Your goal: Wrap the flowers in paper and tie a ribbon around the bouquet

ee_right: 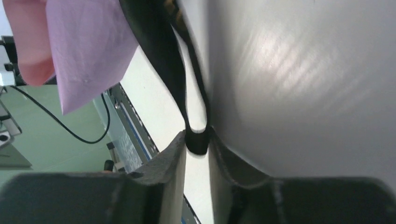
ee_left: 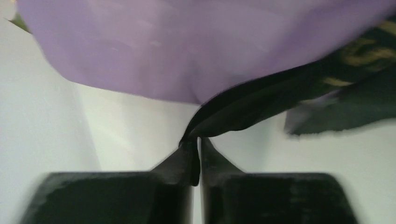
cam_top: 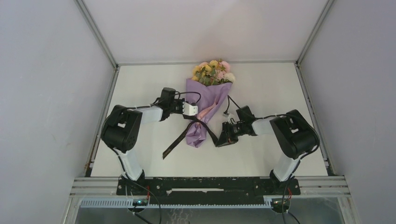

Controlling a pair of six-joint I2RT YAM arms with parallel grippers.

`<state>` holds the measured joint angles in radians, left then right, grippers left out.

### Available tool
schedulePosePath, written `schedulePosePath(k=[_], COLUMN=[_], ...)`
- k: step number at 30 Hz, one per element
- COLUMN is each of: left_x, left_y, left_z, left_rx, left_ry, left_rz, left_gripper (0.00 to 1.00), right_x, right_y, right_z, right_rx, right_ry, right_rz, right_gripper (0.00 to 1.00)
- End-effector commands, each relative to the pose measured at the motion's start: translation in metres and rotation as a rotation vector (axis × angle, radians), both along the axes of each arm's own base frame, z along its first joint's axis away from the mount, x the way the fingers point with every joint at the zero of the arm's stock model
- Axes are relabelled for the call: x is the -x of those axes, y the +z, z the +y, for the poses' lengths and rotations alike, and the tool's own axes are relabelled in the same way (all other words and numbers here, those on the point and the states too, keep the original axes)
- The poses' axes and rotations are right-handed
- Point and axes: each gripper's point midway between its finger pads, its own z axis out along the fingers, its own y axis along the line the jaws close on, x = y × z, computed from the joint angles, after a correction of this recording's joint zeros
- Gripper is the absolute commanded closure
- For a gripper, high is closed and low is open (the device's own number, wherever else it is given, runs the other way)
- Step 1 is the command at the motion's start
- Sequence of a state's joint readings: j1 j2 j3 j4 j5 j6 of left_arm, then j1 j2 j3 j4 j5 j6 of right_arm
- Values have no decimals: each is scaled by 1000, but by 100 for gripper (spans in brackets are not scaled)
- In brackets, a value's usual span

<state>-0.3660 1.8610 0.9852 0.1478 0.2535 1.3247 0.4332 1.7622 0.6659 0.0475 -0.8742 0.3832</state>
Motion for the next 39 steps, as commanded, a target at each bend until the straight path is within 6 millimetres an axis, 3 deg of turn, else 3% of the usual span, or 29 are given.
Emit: schedulePosePath(k=[1, 2, 3, 4, 6, 7, 9, 13, 15, 18, 20, 22, 26, 28, 30, 33, 35, 39], left_x=[42, 51, 61, 67, 77, 83, 100, 136, 150, 160, 164, 180, 219, 216, 194, 163, 149, 131], left_y=[12, 12, 15, 17, 26, 30, 34, 28, 19, 15, 23, 30, 54, 79, 120, 168, 172, 154], left_z=[7, 7, 6, 7, 9, 9, 3, -25, -40, -59, -72, -93, -134, -141, -133, -92, -55, 30], left_rx=[-30, -26, -16, -9, 10, 18, 38, 82, 78, 58, 93, 157, 368, 518, 672, 775, 787, 872], left_ry=[8, 9, 15, 28, 68, 83, 80, 6, -52, -127, -162, -253, -348, -232, -66, 203, 396, 713], left_rz=[-5, -1, 3, 2, -10, -14, -4, 60, 89, 62, 65, 97, 210, 242, 166, 61, 65, 107], left_gripper=[65, 40, 21, 8, 2, 3, 14, 74, 89, 93, 92, 90, 83, 81, 78, 69, 56, 10], right_x=[1, -4, -10, -17, -32, -39, -54, -73, -76, -78, -79, -82, -86, -85, -82, -87, -97, -114], right_y=[23, 32, 42, 50, 68, 75, 84, 101, 109, 118, 122, 129, 146, 154, 158, 162, 169, 176], right_z=[-15, -17, -20, -25, -37, -44, -58, -74, -80, -90, -95, -98, -93, -93, -100, -127, -155, -215], right_rx=[26, 32, 40, 50, 54, 57, 86, 136, 138, 155, 158, 147, 78, 56, 74, 107, 125, 240], right_ry=[-13, -10, -14, -30, -86, -127, -206, -321, -362, -408, -438, -455, -467, -467, -469, -534, -631, -857], right_rz=[-28, -65, -104, -133, -183, -204, -253, -345, -363, -382, -386, -408, -430, -448, -480, -510, -538, -619], right_gripper=[61, 55, 49, 44, 37, 34, 32, 32, 32, 32, 32, 32, 32, 31, 31, 28, 26, 14])
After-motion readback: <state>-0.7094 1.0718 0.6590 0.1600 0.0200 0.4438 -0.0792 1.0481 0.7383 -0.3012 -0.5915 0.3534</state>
